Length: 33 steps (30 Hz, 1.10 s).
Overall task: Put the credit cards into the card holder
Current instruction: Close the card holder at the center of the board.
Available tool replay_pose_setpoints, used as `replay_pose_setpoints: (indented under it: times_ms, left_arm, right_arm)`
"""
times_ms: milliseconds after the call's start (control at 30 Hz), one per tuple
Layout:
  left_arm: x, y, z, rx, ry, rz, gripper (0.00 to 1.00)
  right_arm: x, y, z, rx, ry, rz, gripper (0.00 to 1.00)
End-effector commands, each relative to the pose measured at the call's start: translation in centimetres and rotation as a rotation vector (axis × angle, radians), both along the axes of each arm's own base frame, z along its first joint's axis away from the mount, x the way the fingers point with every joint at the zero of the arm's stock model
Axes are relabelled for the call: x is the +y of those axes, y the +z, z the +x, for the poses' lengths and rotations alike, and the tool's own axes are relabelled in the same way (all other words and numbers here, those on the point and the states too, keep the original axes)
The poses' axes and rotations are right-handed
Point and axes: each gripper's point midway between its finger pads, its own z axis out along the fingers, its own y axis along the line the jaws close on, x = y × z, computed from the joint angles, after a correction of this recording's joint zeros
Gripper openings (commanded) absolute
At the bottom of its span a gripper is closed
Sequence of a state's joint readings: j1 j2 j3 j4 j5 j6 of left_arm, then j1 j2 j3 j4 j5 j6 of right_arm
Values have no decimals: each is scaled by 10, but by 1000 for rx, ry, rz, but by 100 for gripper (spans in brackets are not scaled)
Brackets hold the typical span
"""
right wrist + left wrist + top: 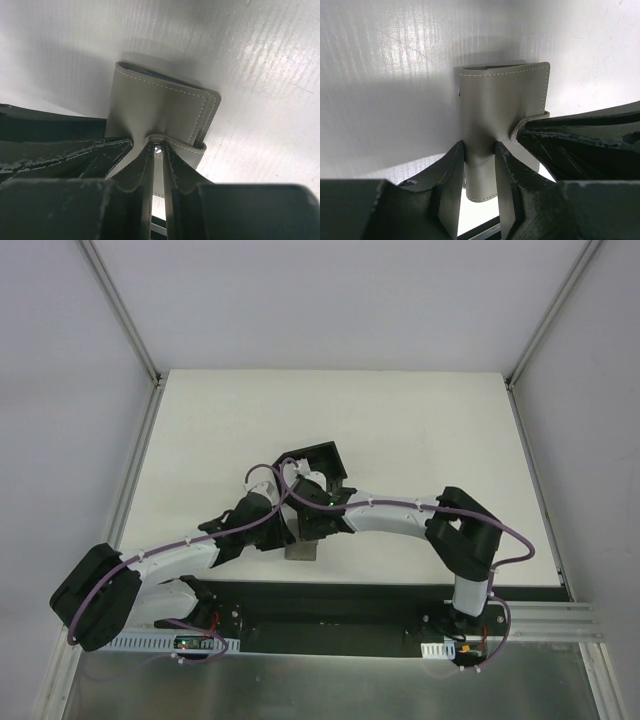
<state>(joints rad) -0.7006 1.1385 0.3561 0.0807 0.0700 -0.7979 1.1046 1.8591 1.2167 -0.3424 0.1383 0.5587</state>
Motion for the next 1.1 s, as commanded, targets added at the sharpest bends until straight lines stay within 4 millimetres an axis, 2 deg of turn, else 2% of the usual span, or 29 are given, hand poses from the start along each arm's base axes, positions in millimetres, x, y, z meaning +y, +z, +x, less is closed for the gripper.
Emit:
replay_pose_setpoints:
  times_ms: [0,100,200,267,400,467,600,800,900,1000,1067]
  left_arm:
    - [16,-24,-27,104,-26,77,28]
    - [11,-19,-26,102,-41,57,31]
    - [8,-13,-24,92,-48,39,34]
    - [5,-10,-23,80,-59,30,36]
    - [2,-2,-20,57,-69,13,36]
    - [-1,5,-18,41,-74,0,36]
    - [2,12,-13,4,-75,18,43]
    - [5,21,-1,-50,-79,62,48]
    - [8,24,4,-63,-66,86,49]
    - [10,27,7,-73,-48,88,54]
    - [14,27,9,-76,-39,87,58]
  right_arm:
    - [-80,-56,-33,75,19,-375,14]
    - [-81,-43,-26,37,15,-352,23]
    - [-66,-26,-20,13,23,-220,33]
    - [-59,-9,-15,-12,25,-148,33]
    - [-58,8,-5,-38,5,-87,34]
    - [-59,12,-2,-39,-13,-55,34]
    - [-60,18,-3,-39,-24,15,34]
    - [-54,26,-2,-47,-28,157,37]
    - [-53,30,1,-50,-26,173,37]
    - [-56,34,4,-65,-36,178,38]
    - [-60,37,7,-77,-50,182,42]
